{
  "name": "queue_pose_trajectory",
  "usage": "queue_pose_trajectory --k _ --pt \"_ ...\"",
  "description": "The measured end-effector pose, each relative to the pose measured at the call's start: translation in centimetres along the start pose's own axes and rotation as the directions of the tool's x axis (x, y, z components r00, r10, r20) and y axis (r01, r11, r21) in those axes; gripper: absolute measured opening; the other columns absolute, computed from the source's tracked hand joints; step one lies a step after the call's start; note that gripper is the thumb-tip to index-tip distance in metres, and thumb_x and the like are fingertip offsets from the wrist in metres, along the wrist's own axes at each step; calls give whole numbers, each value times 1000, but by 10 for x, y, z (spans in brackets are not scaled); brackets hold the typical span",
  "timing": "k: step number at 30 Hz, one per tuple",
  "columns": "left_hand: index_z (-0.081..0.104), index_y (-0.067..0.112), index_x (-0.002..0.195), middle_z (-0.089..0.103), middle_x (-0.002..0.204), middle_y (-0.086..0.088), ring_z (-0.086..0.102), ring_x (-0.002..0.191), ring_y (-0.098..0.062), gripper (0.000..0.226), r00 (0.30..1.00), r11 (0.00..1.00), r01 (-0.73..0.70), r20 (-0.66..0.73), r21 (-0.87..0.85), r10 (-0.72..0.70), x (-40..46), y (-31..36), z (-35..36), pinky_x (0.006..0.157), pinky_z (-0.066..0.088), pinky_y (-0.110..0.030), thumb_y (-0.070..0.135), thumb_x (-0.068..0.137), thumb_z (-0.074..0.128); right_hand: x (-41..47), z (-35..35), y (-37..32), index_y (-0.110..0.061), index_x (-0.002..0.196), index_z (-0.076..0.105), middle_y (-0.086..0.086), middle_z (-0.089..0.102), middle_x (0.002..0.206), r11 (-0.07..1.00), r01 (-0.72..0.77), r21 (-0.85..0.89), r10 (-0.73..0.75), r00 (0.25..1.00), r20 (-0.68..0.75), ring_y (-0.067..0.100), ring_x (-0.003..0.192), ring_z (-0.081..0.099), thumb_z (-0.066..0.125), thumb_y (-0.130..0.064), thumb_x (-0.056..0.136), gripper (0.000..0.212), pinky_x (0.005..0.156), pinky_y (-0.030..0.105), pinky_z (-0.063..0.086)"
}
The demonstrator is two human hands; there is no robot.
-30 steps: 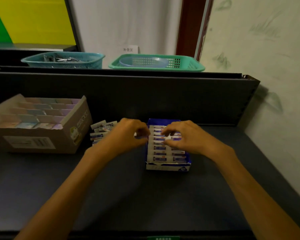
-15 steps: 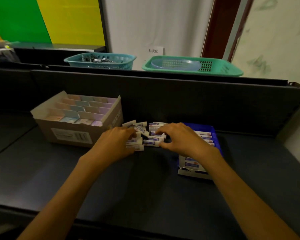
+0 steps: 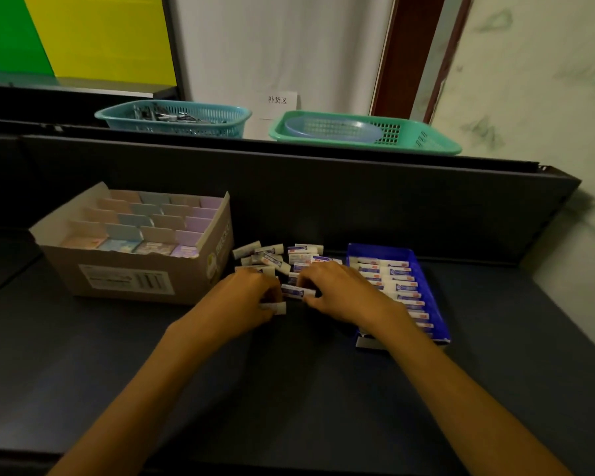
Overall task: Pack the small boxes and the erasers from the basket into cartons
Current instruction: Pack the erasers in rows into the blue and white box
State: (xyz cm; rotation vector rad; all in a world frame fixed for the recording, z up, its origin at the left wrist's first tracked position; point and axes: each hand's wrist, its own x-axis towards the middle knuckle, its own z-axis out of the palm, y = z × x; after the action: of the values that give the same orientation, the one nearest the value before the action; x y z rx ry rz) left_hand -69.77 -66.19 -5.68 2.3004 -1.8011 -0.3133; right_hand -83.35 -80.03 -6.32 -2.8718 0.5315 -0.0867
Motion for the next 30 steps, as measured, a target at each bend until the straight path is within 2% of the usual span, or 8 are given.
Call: queue_pose_trajectory --k 5,9,14,17,20,23,25,30 --pt "58 24 111 55 116 4 51 89 -3 30 995 991 11 -100 -130 -24 0 1 -2 81 46 -19 17 84 66 -9 -11 3 -24 118 55 -6 56 115 988 -42 147 47 998 -31 7 97 55 61 -23 90 29 83 25 49" --pt "61 24 114 50 117 6 55 86 -4 35 962 975 -102 -271 -199 45 -3 11 -9 78 46 -14 16 81 69 -24 -27 17 -26 127 53 -14 46 107 967 -51 250 82 990 -114 -2 87 48 63 -22 90 39 72 11 41" --pt "63 29 98 51 102 17 56 89 1 22 937 910 -203 -343 -361 73 -4 32 -12 76 50 -14 22 79 71 -53 -40 40 -27 113 60 -11 55 107 923 -65 379 134 978 -159 -1 93 54 66 -16 87 29 73 11 46" --pt "57 33 90 58 101 14 59 92 -1 25 942 885 -211 -328 -416 71 1 43 -8 78 52 -17 18 78 71 -71 -45 51 -29 105 58 -15 58 101 893 -77 444 170 970 -173 -8 87 55 69 -14 84 28 69 7 45" --pt "54 34 94 59 106 9 60 95 -3 29 950 878 -213 -299 -428 84 9 54 -1 81 54 -23 16 78 71 -86 -46 62 -28 105 58 -16 58 100 877 -94 471 201 963 -181 -7 88 57 70 -15 83 28 68 13 49" --pt "53 36 105 52 108 18 55 96 2 35 947 896 -242 -292 -372 135 16 66 3 79 48 -15 16 81 69 -97 -48 71 -30 103 58 -13 60 102 863 -103 494 223 956 -190 -1 90 59 71 -16 82 29 71 23 56" --pt "55 35 111 48 108 18 50 98 2 35 945 913 -252 -284 -320 161 20 73 5 77 42 -11 18 83 66 -103 -50 75 -32 102 57 -14 59 103 864 -104 493 225 955 -194 -1 92 59 71 -17 82 29 72 22 54" --pt "58 32 114 54 119 9 52 108 -4 29 961 921 -240 -210 -306 180 29 85 11 91 48 -26 20 88 59 -114 -52 83 -30 103 57 -14 60 102 866 -115 487 233 954 -189 -3 93 58 71 -18 82 28 74 15 49"
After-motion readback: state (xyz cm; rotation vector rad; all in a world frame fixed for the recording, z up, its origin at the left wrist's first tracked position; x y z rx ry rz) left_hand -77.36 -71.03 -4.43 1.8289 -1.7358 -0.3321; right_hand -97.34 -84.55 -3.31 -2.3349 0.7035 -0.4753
